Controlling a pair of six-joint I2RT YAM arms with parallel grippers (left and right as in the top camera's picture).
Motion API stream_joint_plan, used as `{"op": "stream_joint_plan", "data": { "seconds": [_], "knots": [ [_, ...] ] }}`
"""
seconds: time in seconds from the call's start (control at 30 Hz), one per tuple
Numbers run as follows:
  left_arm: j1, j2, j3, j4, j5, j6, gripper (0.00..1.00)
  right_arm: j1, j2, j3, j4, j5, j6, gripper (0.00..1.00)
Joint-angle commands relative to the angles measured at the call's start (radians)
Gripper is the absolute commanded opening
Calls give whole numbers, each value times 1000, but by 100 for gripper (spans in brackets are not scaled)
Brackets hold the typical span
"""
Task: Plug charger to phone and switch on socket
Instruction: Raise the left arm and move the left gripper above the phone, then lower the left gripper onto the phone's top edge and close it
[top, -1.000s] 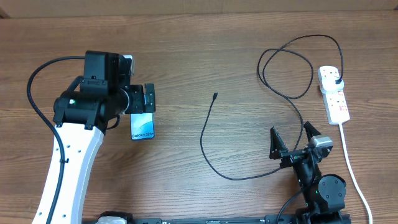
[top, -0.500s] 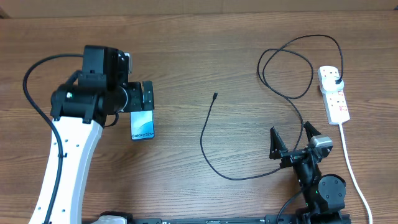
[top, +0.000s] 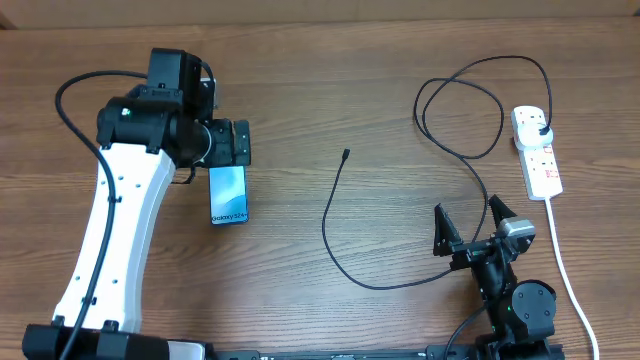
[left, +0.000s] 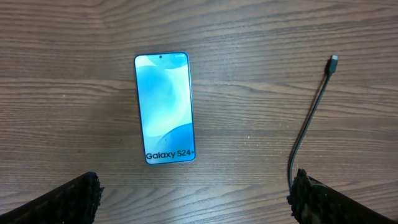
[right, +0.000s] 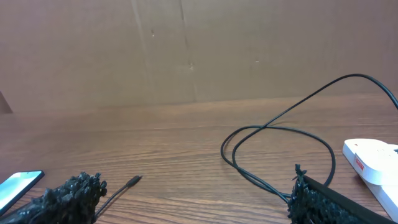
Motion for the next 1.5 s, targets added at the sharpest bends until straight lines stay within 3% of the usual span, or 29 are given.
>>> {"op": "stream_joint_plan", "data": {
  "seconds": [0.0, 0.33, 0.7, 1.17, 1.47],
  "knots": [
    [27, 12, 31, -2, -10, -18, 100, 6, -10, -11, 6, 2, 0, 100],
    [117, 86, 54, -8, 30, 7, 100, 6, -10, -11, 6, 2, 0, 100],
    [119, 233, 56, -4, 23, 17, 100, 6, -10, -11, 6, 2, 0, 100],
    [119, 286, 53, 13, 12, 14, 100, 6, -10, -11, 6, 2, 0, 100],
    [118, 288, 43, 49, 59, 127, 100, 6, -10, -11, 6, 2, 0, 100]
  ]
}}
